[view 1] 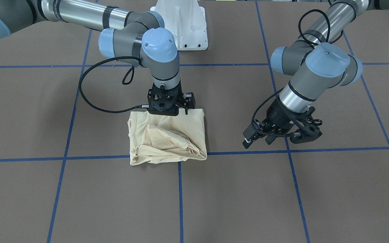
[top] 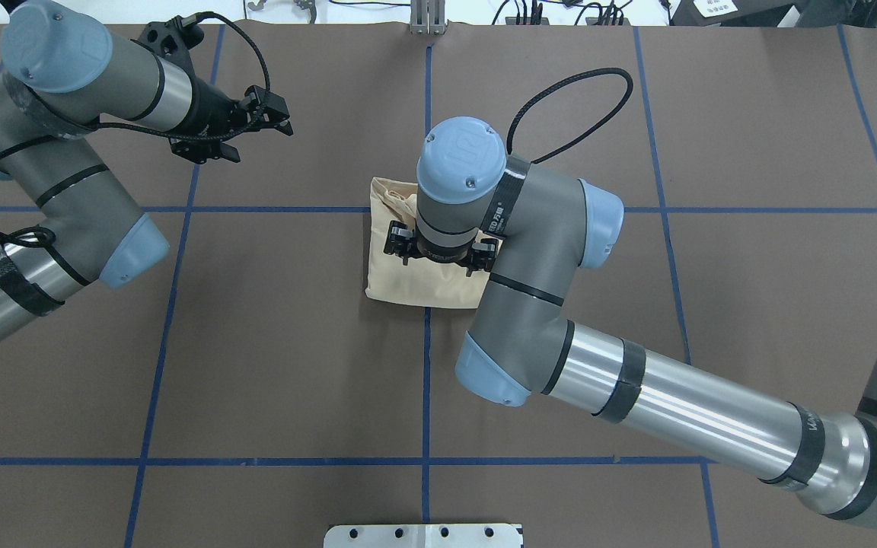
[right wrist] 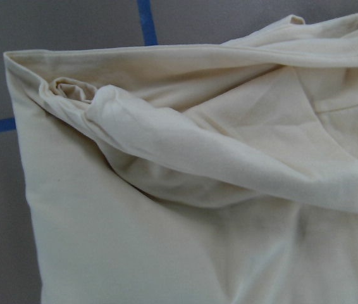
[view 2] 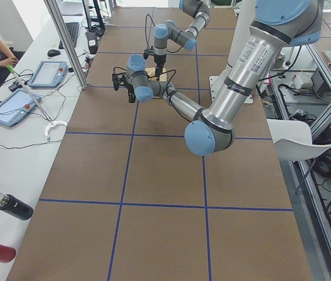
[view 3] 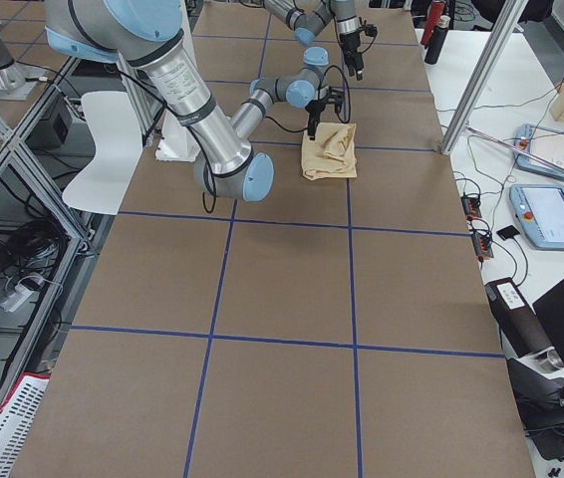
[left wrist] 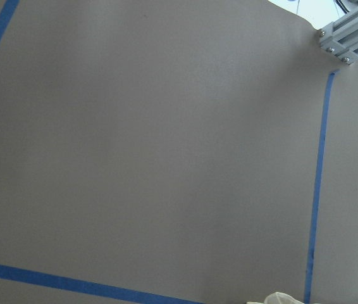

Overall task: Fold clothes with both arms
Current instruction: 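Press the folded shirt flat with the right gripper while the left gripper withdraws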

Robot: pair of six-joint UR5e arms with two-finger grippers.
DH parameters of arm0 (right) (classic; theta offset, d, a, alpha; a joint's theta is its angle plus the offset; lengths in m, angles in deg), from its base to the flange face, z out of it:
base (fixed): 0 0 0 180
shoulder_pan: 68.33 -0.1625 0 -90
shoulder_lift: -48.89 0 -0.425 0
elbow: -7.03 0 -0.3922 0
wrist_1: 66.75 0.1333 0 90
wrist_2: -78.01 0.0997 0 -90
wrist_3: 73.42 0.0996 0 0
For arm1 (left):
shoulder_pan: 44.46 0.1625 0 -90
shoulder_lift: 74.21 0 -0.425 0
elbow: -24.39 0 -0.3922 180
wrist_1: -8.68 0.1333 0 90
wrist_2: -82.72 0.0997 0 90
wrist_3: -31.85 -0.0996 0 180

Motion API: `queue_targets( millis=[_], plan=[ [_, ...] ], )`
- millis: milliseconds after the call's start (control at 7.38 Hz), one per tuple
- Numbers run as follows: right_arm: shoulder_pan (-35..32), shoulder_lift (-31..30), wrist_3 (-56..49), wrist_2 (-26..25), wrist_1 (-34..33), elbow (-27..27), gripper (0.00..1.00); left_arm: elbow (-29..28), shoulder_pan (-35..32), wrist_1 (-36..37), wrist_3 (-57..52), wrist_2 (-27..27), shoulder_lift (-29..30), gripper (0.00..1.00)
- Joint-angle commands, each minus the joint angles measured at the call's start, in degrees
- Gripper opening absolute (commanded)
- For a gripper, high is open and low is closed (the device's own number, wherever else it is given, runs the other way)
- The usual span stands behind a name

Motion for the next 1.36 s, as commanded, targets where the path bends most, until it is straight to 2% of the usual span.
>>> queue_targets(
  millis=[0, 407, 542, 678, 814, 1220],
  plan=[
    [-0.06, 3.77, -2.49, -0.81, 1.61, -7.61, 0.98, 0.11, -0.94, -0.03, -0.12, -0.8, -0.32, 0.99],
    [-2.69, 4.14, -8.03, -2.04, 1.97, -12.01, 0.98, 0.64, -0.94, 0.06, 0.05, -0.72, -0.32, 0.99],
    [-4.78, 4.14, -10.13, -2.04, 6.32, -14.47, 0.98, 1.34, -0.94, 0.4, 0.14, -0.72, -0.41, 0.99],
    [-6.72, 6.49, -10.85, -2.74, 16.37, -22.41, 0.98, 2.21, -0.94, 0.58, 0.49, -0.72, -0.5, 0.99],
    [-7.7, 8.95, -12.16, -3.61, 17.77, -26.75, 0.97, 3.35, -0.85, 0.93, 0.75, -0.8, -1.02, 0.99],
    [-10.33, 10.2, -16.04, -4.59, 18.05, -26.71, 0.98, 5.38, -1.12, 1.9, 0.23, -0.8, -2.61, 0.99]
  ],
)
